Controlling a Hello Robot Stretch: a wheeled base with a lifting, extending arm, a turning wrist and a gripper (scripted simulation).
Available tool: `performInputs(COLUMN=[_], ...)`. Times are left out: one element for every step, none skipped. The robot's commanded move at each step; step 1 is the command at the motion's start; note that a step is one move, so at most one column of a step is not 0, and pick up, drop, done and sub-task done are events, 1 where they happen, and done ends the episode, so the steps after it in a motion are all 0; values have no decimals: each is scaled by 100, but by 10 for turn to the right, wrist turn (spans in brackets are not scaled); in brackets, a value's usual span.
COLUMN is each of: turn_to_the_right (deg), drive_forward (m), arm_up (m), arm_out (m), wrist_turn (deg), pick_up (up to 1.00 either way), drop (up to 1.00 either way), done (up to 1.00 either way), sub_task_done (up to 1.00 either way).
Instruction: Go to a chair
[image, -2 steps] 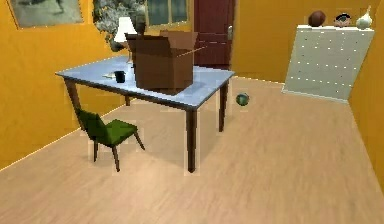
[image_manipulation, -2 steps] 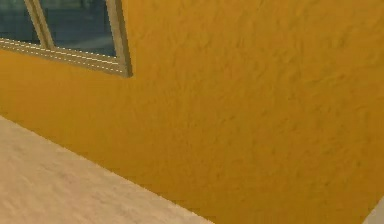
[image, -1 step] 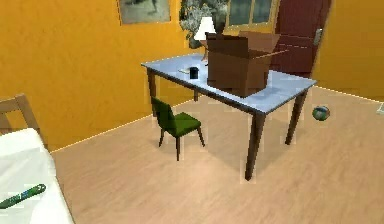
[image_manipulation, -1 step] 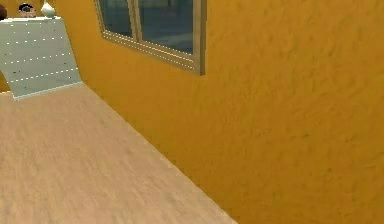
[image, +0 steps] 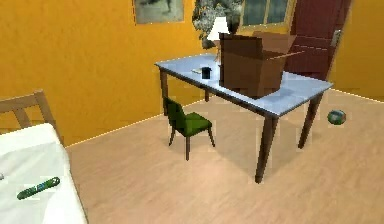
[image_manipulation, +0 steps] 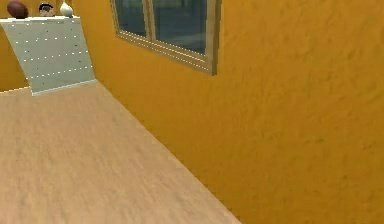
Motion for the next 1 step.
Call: performInputs(turn_to_the_right=[0], drive_forward=[90], arm_up=[0], arm_out=[0], wrist_turn=[0], pick_up=[0], drop=[0], done=[0], sub_task_done=[0])
